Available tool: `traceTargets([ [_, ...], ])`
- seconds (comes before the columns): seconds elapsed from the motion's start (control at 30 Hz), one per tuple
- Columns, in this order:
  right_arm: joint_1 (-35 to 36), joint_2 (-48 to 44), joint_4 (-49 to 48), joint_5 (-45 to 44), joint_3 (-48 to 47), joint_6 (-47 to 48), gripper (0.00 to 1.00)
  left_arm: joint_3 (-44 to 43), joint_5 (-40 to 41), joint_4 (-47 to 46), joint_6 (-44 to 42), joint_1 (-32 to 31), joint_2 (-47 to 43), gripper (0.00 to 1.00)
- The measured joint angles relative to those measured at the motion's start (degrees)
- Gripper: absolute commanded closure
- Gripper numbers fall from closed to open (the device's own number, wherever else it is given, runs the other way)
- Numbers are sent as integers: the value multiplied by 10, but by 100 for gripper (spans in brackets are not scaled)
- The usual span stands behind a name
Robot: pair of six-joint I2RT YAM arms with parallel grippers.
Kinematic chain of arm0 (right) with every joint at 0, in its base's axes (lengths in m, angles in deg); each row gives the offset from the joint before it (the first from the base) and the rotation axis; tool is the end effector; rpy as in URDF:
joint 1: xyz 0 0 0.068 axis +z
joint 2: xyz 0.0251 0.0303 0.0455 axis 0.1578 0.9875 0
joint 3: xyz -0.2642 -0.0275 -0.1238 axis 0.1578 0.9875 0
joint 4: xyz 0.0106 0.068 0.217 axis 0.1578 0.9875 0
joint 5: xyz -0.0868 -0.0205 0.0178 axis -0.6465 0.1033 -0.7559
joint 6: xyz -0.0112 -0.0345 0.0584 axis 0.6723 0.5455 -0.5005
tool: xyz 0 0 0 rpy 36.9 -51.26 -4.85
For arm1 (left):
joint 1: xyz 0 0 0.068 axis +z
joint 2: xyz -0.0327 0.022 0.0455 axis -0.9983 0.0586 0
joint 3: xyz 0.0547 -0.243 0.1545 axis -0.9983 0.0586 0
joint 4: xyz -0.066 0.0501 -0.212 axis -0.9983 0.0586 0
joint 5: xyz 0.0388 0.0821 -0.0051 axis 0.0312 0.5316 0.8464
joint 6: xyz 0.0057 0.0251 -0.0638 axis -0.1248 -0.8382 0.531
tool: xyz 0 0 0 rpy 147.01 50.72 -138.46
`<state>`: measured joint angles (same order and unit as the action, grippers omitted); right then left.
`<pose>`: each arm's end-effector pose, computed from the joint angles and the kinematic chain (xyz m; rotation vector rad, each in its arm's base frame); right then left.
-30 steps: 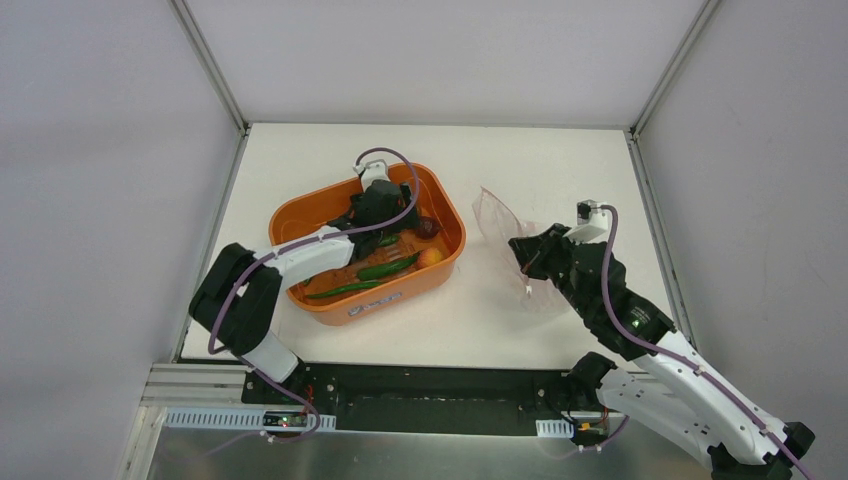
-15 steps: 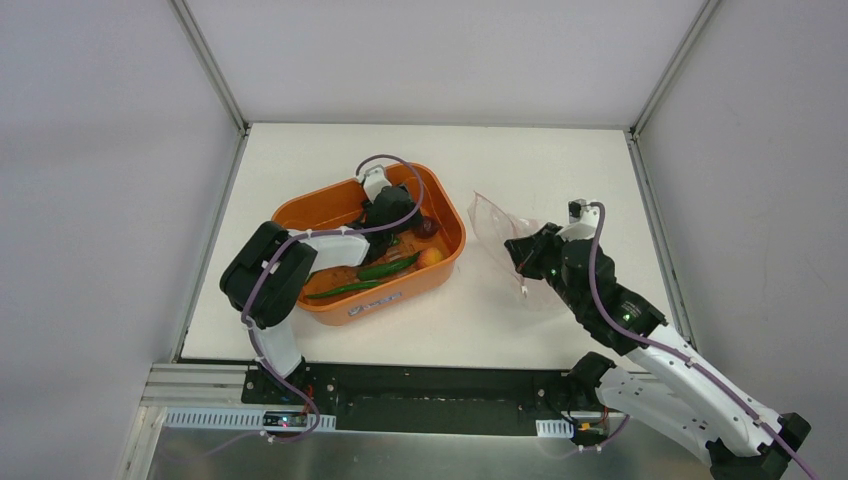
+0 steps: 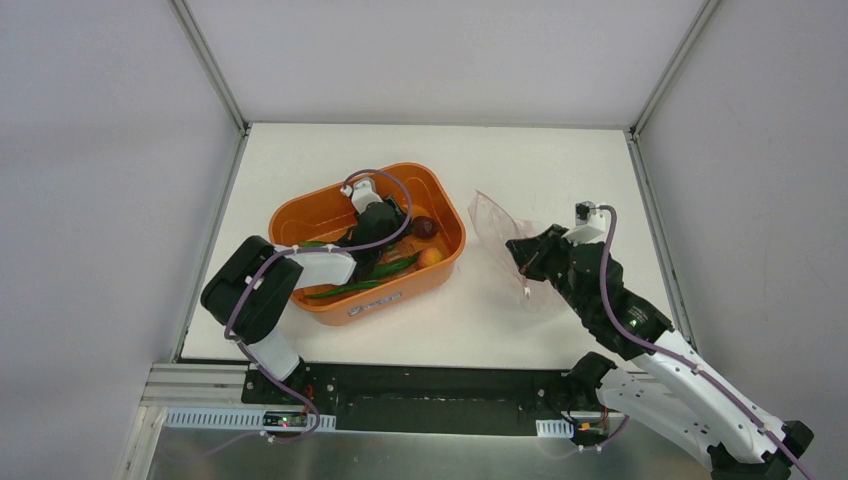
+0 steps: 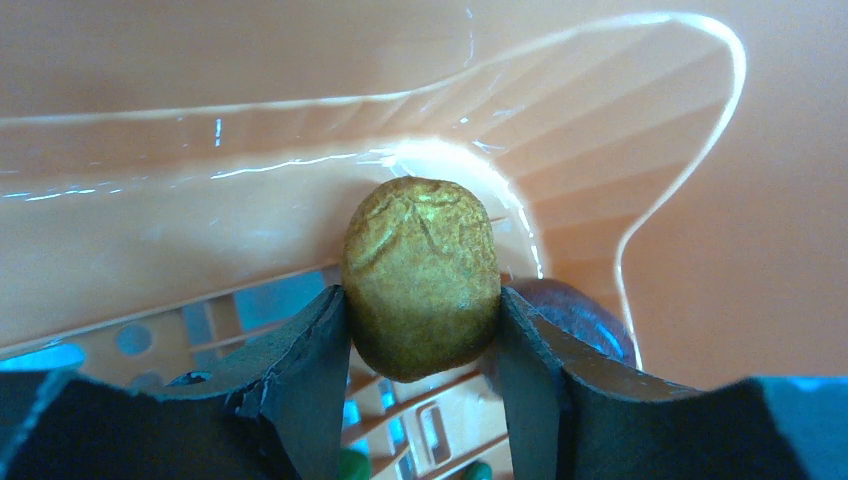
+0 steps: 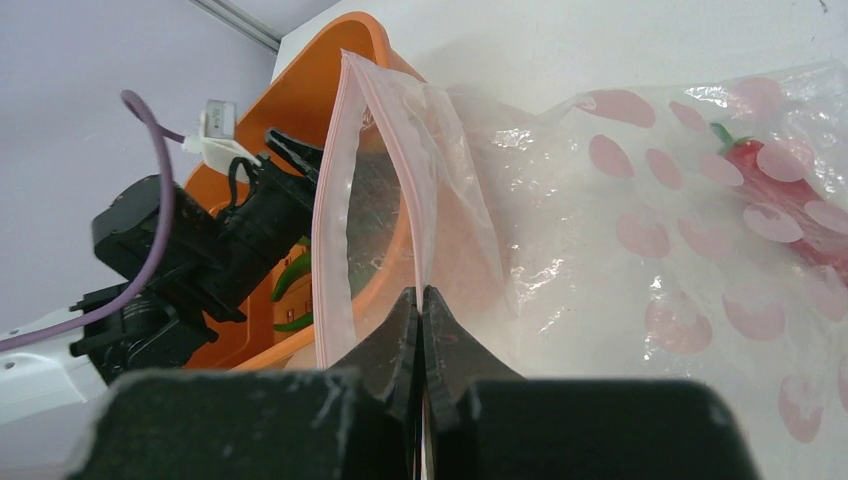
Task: Place the food in the zip-top bag and seal the zipper
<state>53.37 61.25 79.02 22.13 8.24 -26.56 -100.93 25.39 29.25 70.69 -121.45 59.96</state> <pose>0.0954 0.0689 0.3345 0.0162 1.7757 0.6789 0.2789 -0.1696 0.2243 -0.4020 1.9030 -0.5728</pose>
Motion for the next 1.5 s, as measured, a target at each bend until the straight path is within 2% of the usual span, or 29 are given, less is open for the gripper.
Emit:
traceTargets([
  [0.33,-1,4,27,-6,11,-36,100,46,22,32,-23,0,-108,68],
  [0.93,-1,17,35,9,11,-67,100,71,49,110,-60,0,-304,67],
  [1.13,-1,27,35,17,11,-75,100,48,9,153,-75,-22,-358,62],
  [1.3,-1,21,33,19,13,-76,100,-29,-50,179,-118,-78,-356,61],
  [1.5,-1,-26,30,7,23,-80,100,-104,-139,181,-163,-129,-323,59],
])
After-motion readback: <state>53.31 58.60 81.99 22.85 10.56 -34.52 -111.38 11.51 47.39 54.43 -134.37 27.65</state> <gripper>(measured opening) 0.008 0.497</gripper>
